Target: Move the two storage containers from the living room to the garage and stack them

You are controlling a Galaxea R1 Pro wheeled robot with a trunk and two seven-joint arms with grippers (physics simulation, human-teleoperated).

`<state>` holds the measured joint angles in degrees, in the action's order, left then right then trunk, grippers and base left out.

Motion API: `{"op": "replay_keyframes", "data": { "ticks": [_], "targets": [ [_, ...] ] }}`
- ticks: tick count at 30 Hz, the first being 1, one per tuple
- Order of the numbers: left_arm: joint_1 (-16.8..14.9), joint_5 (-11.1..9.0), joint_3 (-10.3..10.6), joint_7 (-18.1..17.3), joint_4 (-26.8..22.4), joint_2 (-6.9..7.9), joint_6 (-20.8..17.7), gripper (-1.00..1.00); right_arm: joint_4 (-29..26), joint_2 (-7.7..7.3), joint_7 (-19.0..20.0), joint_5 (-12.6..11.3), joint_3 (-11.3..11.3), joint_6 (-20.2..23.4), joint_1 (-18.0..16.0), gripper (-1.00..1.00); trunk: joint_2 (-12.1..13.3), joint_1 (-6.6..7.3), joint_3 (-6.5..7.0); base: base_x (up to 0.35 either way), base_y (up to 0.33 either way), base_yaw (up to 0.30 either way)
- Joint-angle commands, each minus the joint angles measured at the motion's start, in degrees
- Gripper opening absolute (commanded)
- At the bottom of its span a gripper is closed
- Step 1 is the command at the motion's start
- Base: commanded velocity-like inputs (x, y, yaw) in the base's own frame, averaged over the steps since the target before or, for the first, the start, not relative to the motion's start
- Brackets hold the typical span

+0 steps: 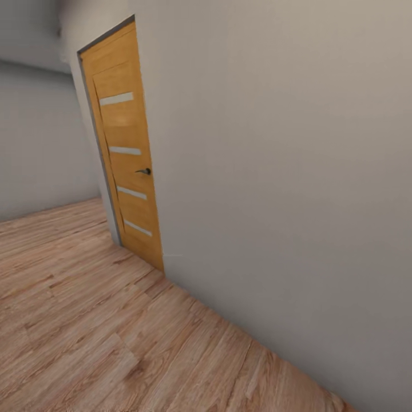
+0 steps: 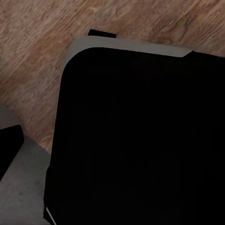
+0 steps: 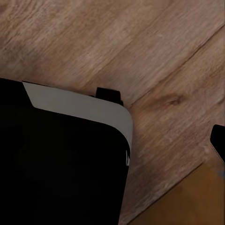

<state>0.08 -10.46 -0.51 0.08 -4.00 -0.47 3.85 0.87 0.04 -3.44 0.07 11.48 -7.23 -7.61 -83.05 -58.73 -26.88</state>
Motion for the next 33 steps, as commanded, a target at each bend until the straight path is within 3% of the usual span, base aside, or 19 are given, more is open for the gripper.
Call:
{"op": "replay_keyframes", "data": {
  "ticks": [1,13,33],
  "targets": [
    [0.0,-0.3,0.0,0.0,0.0,-0.01,0.1,1.00,0.1,0.06,-0.2,0.2,0.4,-0.3,0.0,1.00,0.0,0.00,-0.05,0.000,0.000,0.280],
    [0.0,-0.3,0.0,0.0,0.0,-0.04,0.1,1.00,0.1,0.01,-0.3,-0.1,0.5,-2.9,-0.1,1.00,0.0,0.00,-0.05,0.017,0.000,0.280],
    [0.0,-0.3,0.0,0.0,0.0,-0.15,0.0,1.00,0.1,-0.08,-0.3,-0.1,0.8,-2.8,0.0,1.00,0.0,0.00,-0.05,0.298,0.000,0.280]
  ]
}}
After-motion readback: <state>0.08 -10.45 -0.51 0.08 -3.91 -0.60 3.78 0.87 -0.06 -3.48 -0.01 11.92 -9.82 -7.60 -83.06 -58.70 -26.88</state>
